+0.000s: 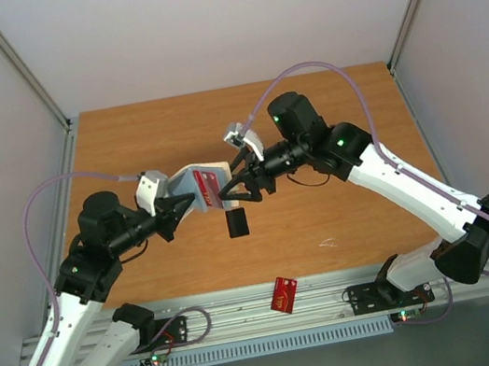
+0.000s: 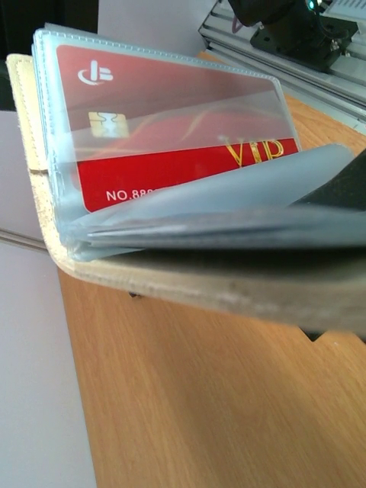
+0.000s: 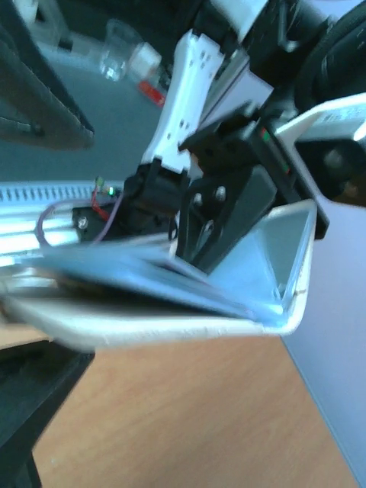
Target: Take the credit cards out of the card holder
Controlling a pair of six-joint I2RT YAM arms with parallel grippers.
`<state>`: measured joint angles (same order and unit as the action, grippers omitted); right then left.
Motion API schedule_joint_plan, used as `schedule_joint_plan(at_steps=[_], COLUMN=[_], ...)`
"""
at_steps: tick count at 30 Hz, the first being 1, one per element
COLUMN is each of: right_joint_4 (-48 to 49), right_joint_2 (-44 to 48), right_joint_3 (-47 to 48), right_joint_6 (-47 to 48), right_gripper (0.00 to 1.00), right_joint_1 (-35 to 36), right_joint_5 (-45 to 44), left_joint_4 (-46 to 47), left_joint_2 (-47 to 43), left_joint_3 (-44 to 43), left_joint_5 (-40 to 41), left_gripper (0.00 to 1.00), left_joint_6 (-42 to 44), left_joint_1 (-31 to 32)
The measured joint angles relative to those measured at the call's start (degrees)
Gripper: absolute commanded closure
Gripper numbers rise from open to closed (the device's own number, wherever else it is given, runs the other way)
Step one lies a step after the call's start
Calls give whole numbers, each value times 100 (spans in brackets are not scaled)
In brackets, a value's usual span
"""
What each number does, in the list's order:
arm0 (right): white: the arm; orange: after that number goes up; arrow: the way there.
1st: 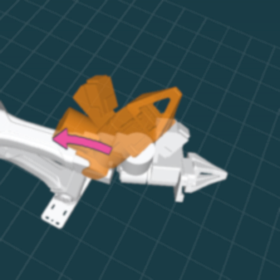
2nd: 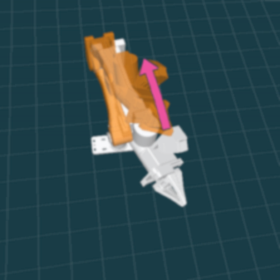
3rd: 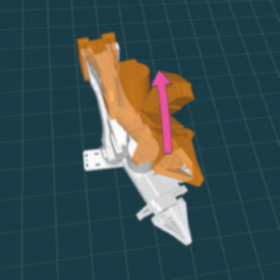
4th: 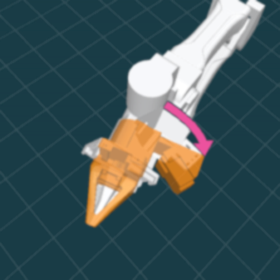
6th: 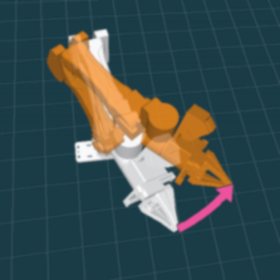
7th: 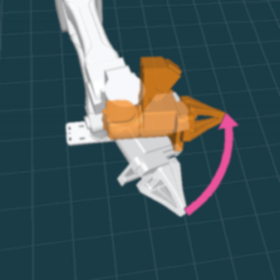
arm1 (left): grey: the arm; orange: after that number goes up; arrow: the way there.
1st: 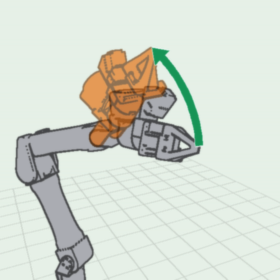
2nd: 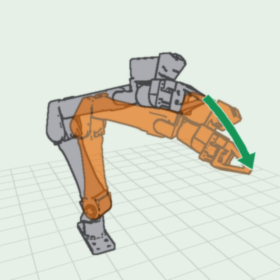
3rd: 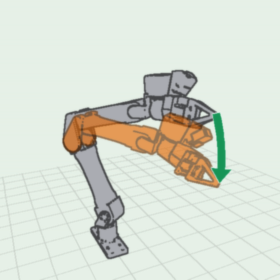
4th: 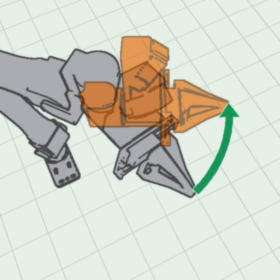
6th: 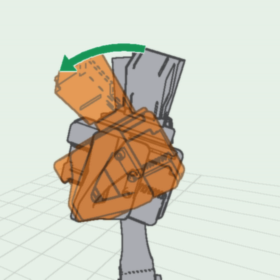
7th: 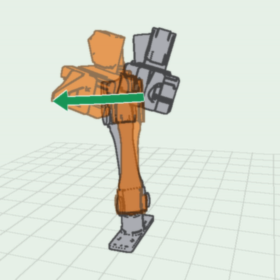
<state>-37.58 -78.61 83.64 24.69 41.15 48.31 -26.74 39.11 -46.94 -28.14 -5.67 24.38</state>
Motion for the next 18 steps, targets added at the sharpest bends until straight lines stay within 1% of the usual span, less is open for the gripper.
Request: schedule_joint_plan(at_steps=[3, 5, 6, 8, 9, 11, 12, 13, 15, 16, 18], right_joint_4=[107, 223, 269, 365, 411, 459, 437, 365, 291, 247, 68], right_joint_2=[-131, -201, -203, -153, -98, 33, 76, 133, 192, 210, 192], right_joint_3=[13, -44, -96, -214, -280, -396, -411, -413, -413, -411, -389], right_joint_6=[-131, -229, -264, -306, -313, -319, -321, -326, -343, -367, -459], right_gripper=[70, 93, 98, 99, 99, 99, 99, 99, 99, 99, 99], right_joint_1=[68, 66, 63, 55, 52, 57, 57, 42, 20, 7, 0], right_joint_5=[-280, -428, -487, -549, -566, -625, -656, -715, -837, -935, -1314], left_joint_4=[72, 81, 81, 66, 46, 48, 83, 105, 111, 109, 90], left_joint_2=[2, 2, 0, 0, 2, -2, -7, -15, -20, -17, 11], left_joint_3=[0, 0, 0, 2, 4, 11, 11, 11, 13, 11, 13], left_joint_5=[-107, -142, -160, -173, -173, -142, -59, 138, 739, 1008, 1853], left_gripper=[100, 100, 100, 99, 90, 61, 51, 45, 42, 41, 42], left_joint_6=[-96, -146, -153, -164, -170, -221, -240, -284, -341, -308, -278], left_joint_1=[0, 0, 0, -26, -33, -39, -31, -44, -105, -120, -160])
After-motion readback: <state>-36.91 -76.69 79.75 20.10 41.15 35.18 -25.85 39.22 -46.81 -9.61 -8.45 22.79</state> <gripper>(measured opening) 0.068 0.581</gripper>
